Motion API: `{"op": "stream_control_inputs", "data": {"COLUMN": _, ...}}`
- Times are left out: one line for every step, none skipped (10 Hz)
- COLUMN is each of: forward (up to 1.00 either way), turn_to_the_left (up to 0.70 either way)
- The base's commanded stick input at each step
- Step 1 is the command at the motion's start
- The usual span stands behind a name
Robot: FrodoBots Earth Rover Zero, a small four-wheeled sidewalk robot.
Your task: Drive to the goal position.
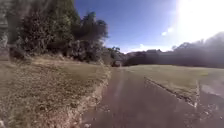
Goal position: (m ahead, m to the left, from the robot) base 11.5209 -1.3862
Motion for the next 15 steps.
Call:
{"op": "stream_control_inputs", "data": {"forward": 0.60, "turn_to_the_left": 0.00}}
{"op": "stream_control_inputs", "data": {"forward": 0.60, "turn_to_the_left": 0.00}}
{"op": "stream_control_inputs", "data": {"forward": 0.60, "turn_to_the_left": -0.15}}
{"op": "stream_control_inputs", "data": {"forward": 0.60, "turn_to_the_left": -0.15}}
{"op": "stream_control_inputs", "data": {"forward": 0.60, "turn_to_the_left": -0.15}}
{"op": "stream_control_inputs", "data": {"forward": 0.60, "turn_to_the_left": -0.15}}
{"op": "stream_control_inputs", "data": {"forward": 0.60, "turn_to_the_left": -0.15}}
{"op": "stream_control_inputs", "data": {"forward": 0.60, "turn_to_the_left": -0.15}}
{"op": "stream_control_inputs", "data": {"forward": 0.60, "turn_to_the_left": -0.15}}
{"op": "stream_control_inputs", "data": {"forward": 0.60, "turn_to_the_left": -0.15}}
{"op": "stream_control_inputs", "data": {"forward": 0.60, "turn_to_the_left": -0.15}}
{"op": "stream_control_inputs", "data": {"forward": 0.60, "turn_to_the_left": -0.15}}
{"op": "stream_control_inputs", "data": {"forward": 0.60, "turn_to_the_left": -0.15}}
{"op": "stream_control_inputs", "data": {"forward": 0.60, "turn_to_the_left": -0.15}}
{"op": "stream_control_inputs", "data": {"forward": 0.60, "turn_to_the_left": -0.14}}
